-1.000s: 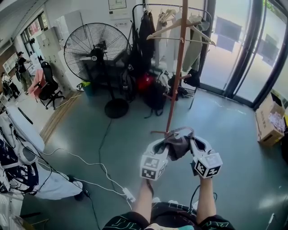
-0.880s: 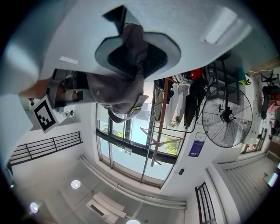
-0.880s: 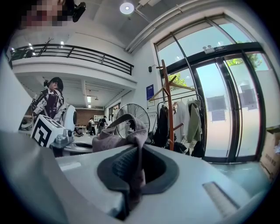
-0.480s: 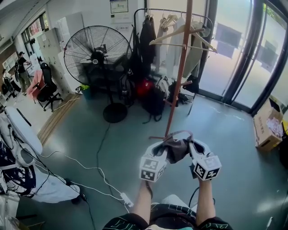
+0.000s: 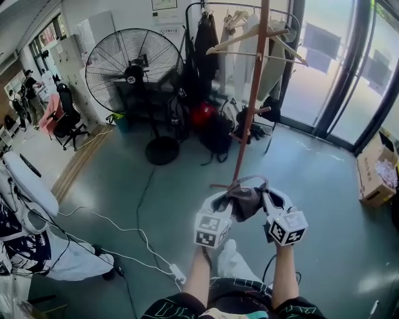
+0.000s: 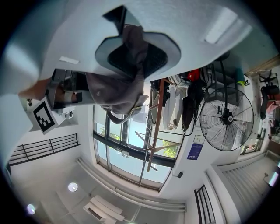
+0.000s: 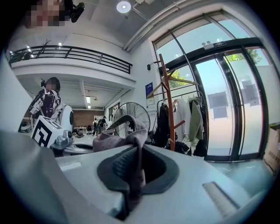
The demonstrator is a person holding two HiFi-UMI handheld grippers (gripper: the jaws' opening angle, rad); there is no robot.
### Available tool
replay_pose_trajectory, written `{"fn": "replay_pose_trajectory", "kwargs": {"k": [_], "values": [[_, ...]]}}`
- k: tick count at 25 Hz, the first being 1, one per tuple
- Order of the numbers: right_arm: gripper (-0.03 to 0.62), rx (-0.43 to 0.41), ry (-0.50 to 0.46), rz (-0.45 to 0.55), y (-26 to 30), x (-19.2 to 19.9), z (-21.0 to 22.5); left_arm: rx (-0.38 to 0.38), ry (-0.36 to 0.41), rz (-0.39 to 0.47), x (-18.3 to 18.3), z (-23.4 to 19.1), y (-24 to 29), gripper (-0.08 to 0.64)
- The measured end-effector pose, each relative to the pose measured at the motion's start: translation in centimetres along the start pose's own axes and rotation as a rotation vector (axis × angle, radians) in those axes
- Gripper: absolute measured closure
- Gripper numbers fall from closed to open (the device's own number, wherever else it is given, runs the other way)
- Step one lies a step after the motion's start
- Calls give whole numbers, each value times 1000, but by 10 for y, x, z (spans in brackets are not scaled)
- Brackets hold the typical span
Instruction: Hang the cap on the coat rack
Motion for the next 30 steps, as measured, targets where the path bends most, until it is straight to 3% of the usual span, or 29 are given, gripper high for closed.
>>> {"fn": "replay_pose_trajectory", "kwargs": {"k": [19,30], "values": [[581,-32,83,-23,105,-12,93,-5,5,-90,-29,-53,120,500],[581,-54,126,-19,157,-19,154,6,47,-142,-47,-72,194,500]]}}
Point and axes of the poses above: the fingertips, and each gripper's own axes: y forward along the fingers, z to its right, x out of its underside, the point moved 6 cm from there along -y, backward along the fingers, and after that the axes turned 7 degrees about -z, right-handed, at the moved point
